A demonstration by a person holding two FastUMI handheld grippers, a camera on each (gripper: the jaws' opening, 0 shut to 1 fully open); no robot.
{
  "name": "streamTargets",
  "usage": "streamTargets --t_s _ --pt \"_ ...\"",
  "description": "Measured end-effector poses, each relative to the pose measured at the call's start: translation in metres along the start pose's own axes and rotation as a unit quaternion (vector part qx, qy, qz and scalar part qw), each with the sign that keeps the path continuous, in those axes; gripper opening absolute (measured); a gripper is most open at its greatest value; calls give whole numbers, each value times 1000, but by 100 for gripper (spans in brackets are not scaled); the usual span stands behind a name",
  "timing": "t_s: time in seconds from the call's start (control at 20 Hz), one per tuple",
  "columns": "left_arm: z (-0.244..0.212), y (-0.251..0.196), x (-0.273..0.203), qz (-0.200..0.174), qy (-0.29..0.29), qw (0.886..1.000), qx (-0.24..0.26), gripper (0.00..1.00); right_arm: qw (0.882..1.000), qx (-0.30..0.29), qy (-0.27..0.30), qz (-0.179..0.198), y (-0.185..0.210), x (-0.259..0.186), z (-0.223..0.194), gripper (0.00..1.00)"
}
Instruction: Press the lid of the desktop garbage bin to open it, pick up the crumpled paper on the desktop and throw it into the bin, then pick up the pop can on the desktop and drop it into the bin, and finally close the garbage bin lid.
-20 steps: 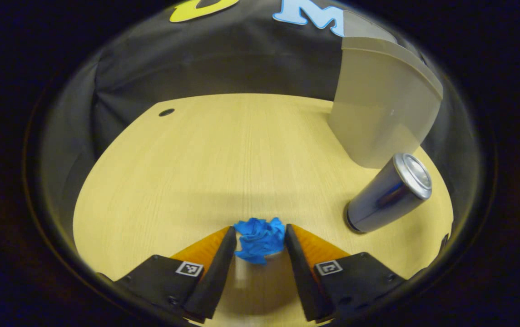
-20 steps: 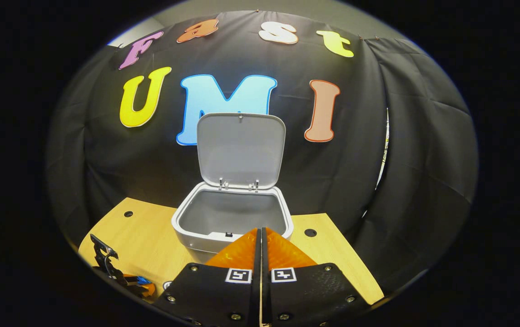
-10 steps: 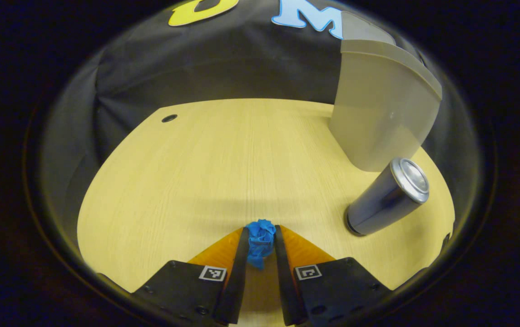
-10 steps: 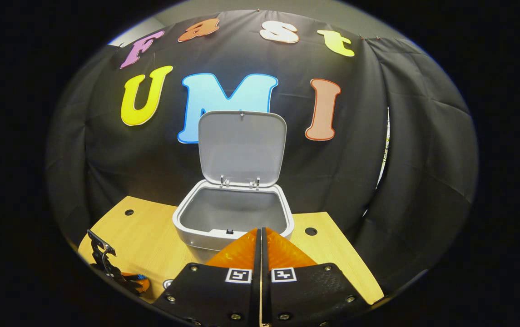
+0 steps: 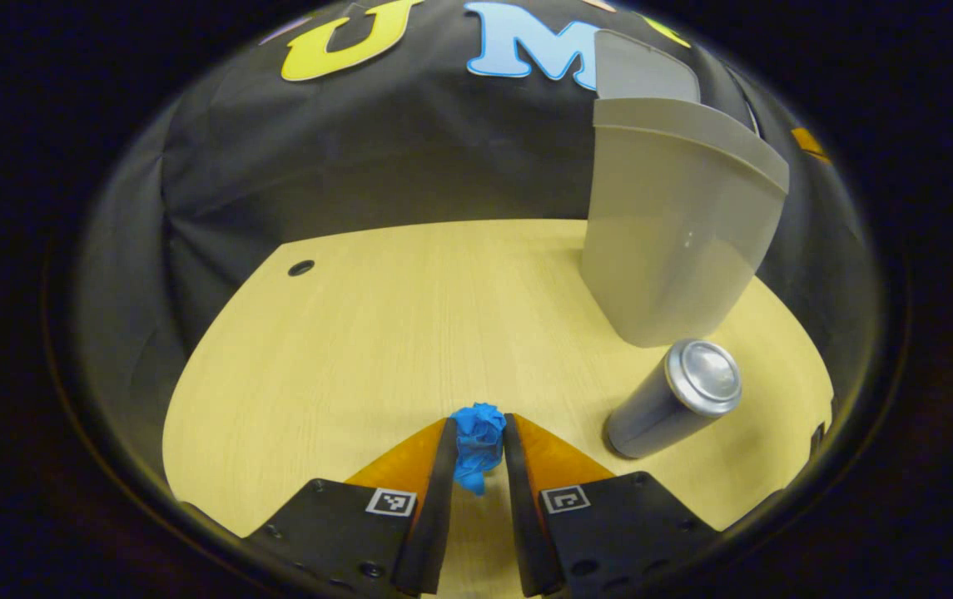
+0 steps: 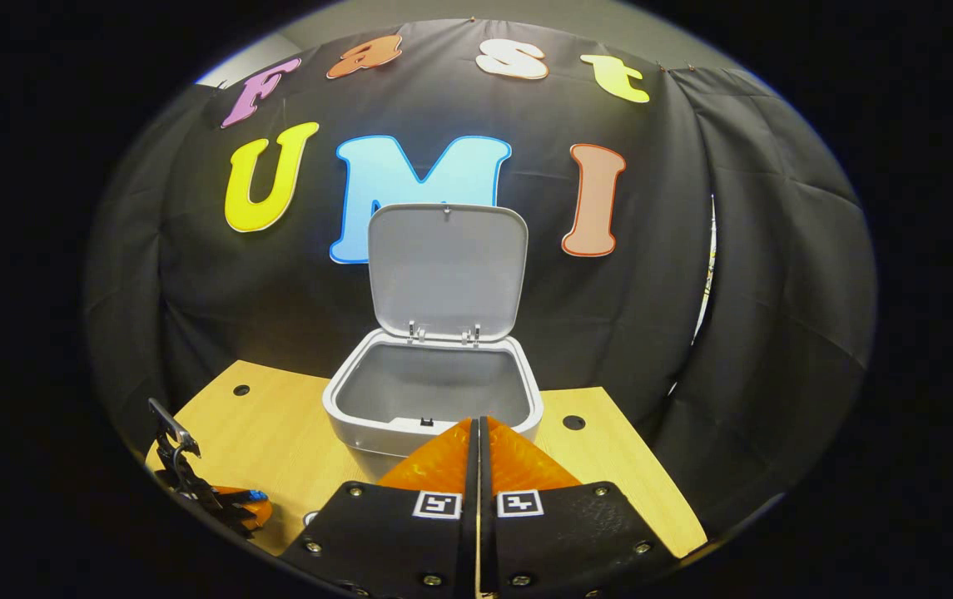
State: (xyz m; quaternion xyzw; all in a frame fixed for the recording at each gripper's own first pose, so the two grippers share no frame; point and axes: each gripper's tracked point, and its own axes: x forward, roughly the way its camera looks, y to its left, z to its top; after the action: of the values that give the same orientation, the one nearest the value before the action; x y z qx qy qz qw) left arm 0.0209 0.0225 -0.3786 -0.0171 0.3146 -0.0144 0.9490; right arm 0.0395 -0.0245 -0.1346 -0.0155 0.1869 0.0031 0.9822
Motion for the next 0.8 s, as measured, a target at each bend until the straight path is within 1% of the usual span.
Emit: streamTargets --t_s 0.2,0.45,0.5,0.6,0.7,0.75,0.8 --pt "28 -6 -7 -6 -23 1000 -7 43 1000 5 2 3 -1 -3 -4 1" --pt "87 -14 -24 -18 -74 997 1 41 1000 18 0 2 -4 -9 -8 1" --pt "100 -18 -27 -22 -85 996 1 39 1000 20 -1 1 -5 -10 -8 1" --pt "129 -26 -35 -30 -112 993 1 42 1000 22 -2 -2 -8 -13 -11 1" --pt "155 -34 -44 -38 -137 990 8 39 1000 27 -2 -6 -12 -15 -12 1" --pt "166 -38 -47 -42 -148 988 13 39 1000 29 -2 -8 -14 -16 -14 1" --pt "178 -42 -50 -46 -158 986 15 41 999 31 -2 -10 -16 -17 -14 1"
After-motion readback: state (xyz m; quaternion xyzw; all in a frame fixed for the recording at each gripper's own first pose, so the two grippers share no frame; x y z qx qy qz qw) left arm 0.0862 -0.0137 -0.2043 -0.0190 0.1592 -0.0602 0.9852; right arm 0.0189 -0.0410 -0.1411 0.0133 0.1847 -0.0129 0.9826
